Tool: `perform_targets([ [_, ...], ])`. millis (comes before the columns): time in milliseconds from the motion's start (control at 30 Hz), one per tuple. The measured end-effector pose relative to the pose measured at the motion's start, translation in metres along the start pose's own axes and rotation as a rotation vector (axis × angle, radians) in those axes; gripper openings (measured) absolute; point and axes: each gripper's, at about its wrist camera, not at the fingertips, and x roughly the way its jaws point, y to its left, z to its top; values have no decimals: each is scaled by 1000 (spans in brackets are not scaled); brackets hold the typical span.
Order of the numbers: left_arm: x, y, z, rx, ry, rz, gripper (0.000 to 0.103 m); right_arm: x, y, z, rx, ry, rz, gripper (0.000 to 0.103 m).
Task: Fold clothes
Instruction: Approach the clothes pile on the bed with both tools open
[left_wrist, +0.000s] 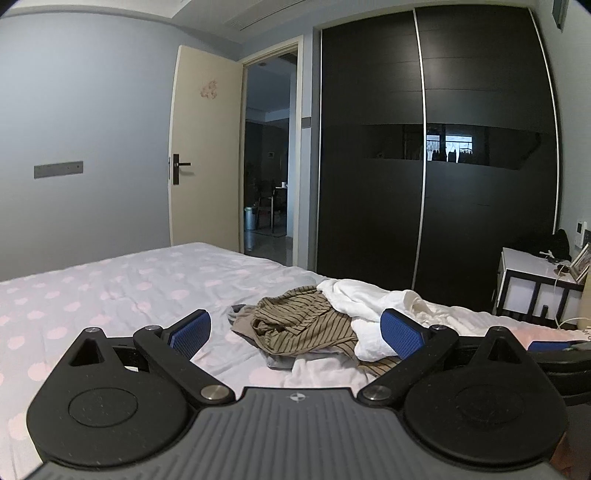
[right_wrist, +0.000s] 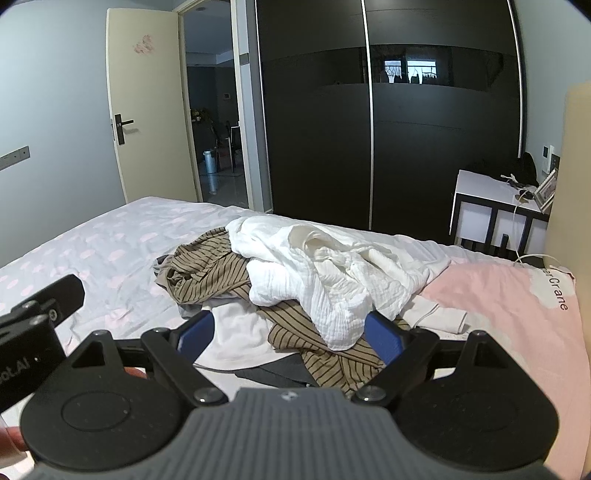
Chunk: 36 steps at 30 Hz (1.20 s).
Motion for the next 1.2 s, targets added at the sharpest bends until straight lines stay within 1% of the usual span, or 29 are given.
perform_targets([
  [100,0,1,1,-16,-2,19,103,-1,1,0,-4,-3,2,90],
  [200,-2,3,1,-46,-14,53,103,-2,1,0,-4,-9,6,90],
  [367,0,9,2,-82,-3,63,103,-3,2,0,-3,-13,14,90],
  [467,0,11,2,-78,-1,59,103,-3,3,0,-8,-14,18,90],
  [600,0,11,1,-75,1,32,103,-3,3,0,-7,-10,21,90],
  [933,7,6,-5,-42,32,46,103,-1,3,1,-10,-1,30,90],
  [1200,10,10,-7,-55,64,53,103,-1,4,0,-24,14,44,90],
])
